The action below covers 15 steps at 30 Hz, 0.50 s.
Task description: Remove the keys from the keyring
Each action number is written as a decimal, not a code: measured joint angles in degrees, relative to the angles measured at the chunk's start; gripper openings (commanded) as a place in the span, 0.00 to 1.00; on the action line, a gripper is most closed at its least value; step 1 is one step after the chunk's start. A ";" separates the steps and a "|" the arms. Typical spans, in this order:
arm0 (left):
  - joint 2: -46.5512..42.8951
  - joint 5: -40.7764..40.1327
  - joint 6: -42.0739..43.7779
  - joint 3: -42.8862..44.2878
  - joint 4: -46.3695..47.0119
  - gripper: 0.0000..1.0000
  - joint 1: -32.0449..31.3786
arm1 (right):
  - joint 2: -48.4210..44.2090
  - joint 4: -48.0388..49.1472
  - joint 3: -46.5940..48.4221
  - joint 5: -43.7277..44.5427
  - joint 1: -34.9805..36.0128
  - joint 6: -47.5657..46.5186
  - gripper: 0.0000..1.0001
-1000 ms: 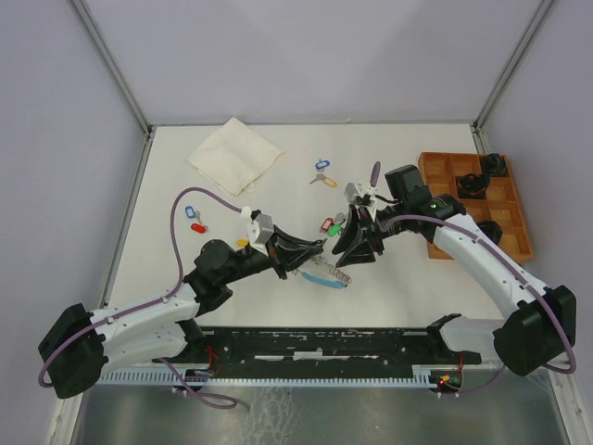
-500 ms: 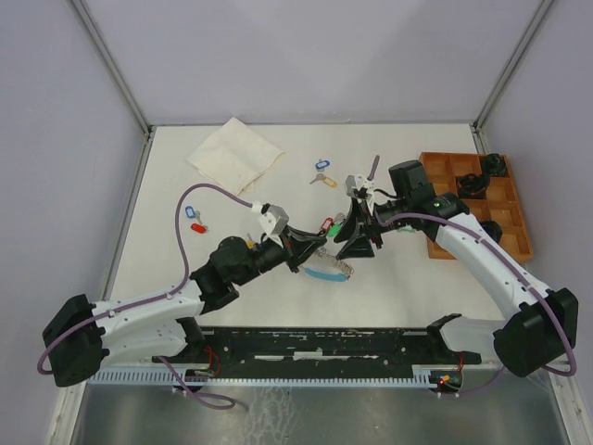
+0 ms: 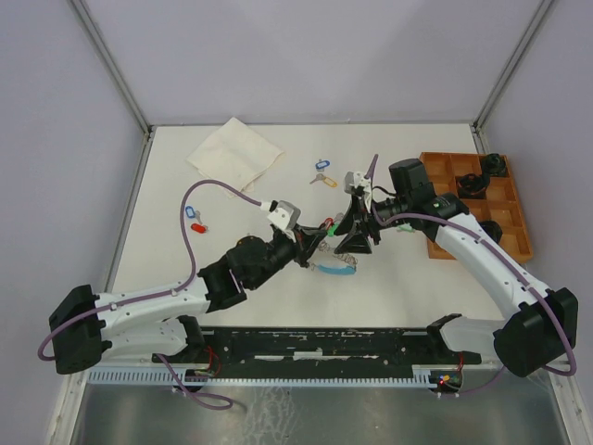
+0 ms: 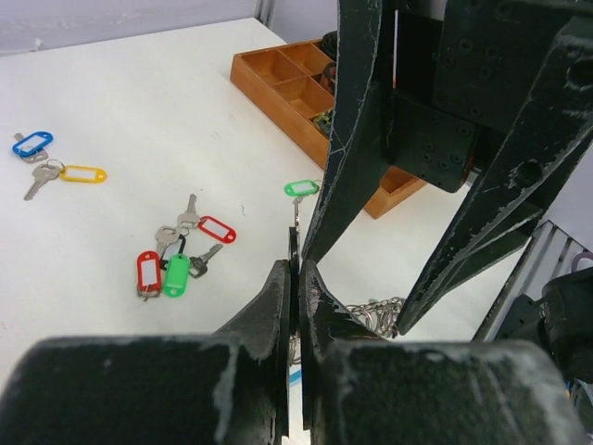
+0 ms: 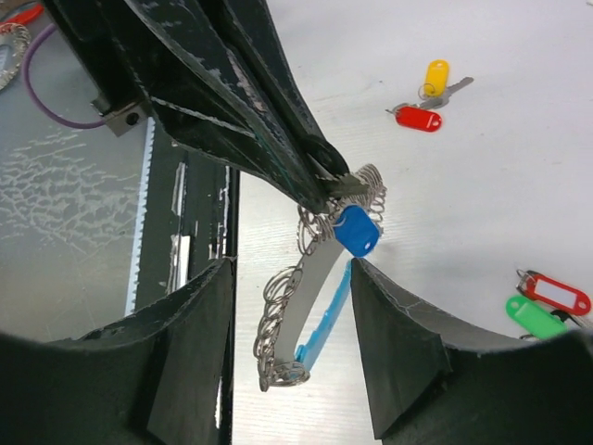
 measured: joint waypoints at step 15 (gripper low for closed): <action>0.15 -2.05 -0.02 3.26 -1.75 0.03 -0.13 | 0.00 4.46 -2.08 8.39 0.57 1.99 0.54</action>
